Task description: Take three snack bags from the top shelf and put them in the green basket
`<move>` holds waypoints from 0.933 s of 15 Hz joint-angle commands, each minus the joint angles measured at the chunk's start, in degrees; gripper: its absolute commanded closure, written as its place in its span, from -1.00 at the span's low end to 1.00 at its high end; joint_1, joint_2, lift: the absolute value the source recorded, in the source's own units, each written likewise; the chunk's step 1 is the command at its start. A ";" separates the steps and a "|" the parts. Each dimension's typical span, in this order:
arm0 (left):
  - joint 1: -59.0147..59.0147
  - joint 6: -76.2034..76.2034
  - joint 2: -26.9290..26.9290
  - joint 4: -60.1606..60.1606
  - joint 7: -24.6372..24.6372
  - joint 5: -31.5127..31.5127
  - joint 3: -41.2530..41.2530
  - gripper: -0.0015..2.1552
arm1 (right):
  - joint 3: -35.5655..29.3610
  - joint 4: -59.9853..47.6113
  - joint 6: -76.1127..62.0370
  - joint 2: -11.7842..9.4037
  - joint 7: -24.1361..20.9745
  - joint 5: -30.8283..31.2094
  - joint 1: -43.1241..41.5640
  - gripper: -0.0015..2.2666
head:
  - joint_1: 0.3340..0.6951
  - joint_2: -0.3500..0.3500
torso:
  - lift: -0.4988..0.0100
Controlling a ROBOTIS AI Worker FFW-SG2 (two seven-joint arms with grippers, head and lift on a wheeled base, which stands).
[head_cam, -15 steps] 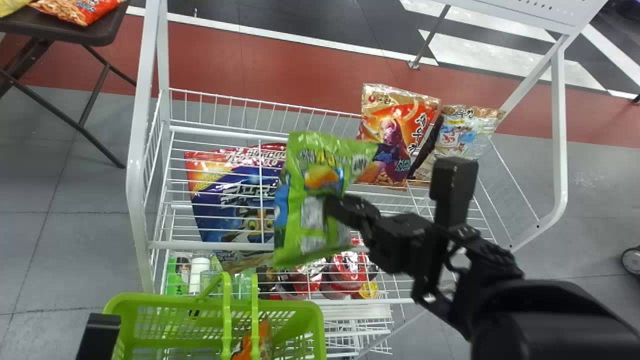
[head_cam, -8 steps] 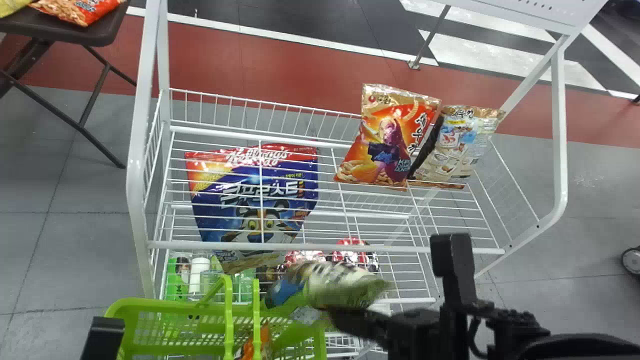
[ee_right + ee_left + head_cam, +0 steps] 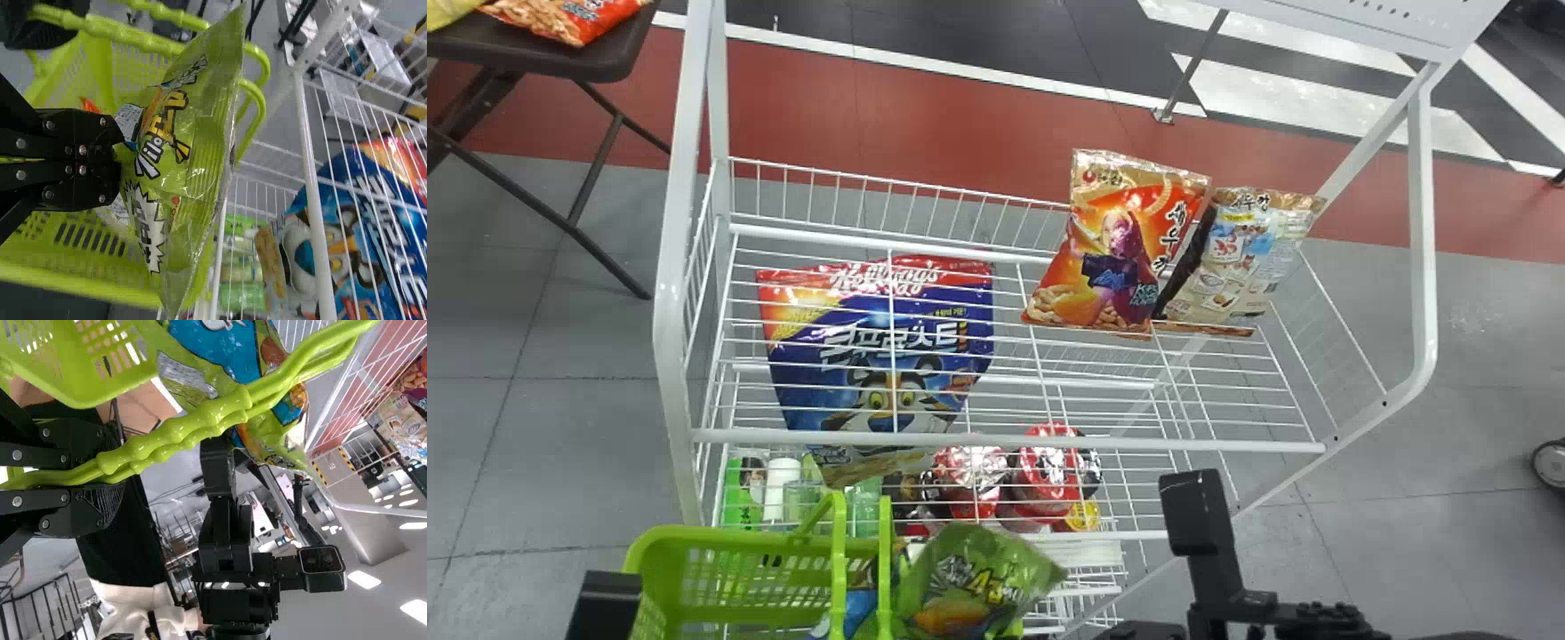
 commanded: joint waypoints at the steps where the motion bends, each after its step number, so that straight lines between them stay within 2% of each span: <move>1: 0.16 -0.49 0.00 0.03 0.03 0.00 -0.05 -0.03 | 0.44 -0.15 0.29 -0.57 0.53 -3.17 1.14 0.91 | 1.00 -1.00 | 0.84; 6: 0.69 -1.20 0.00 -0.06 -0.24 -0.09 -1.10 -0.03 | 6.60 7.23 0.29 -2.59 -2.20 -0.62 -1.41 0.89 | 1.00 -1.00 | 0.84; 7: 0.60 -1.20 0.00 -0.06 -0.06 -0.18 -1.45 -0.03 | 7.56 8.81 0.29 -2.94 -2.20 -0.62 -2.29 0.77 | 1.00 -1.00 | 0.84; 8: 0.60 -1.20 -0.09 -0.06 0.03 -0.35 -1.63 -0.03 | 8.00 9.78 0.29 -3.03 -2.11 -0.54 -2.99 0.48 | 1.00 -1.00 | 0.84; 9: 0.60 -1.37 -0.09 -0.06 0.03 -0.44 -1.89 -0.03 | 8.09 9.78 0.29 -3.29 -2.20 -0.19 -3.16 -0.32 | 1.00 -1.00 | 0.84; 10: 0.51 -1.37 0.00 -0.06 0.20 -0.44 -2.16 -0.03 | 7.92 9.16 0.29 -3.65 -2.20 0.69 -3.43 -1.00 | 1.00 -1.00 | 0.84; 14: 0.60 -1.37 0.00 -0.15 0.38 -0.53 -2.77 -0.03 | 4.75 3.36 0.29 -3.65 -2.20 3.33 -3.87 -0.96 | 1.00 -1.00 | 0.84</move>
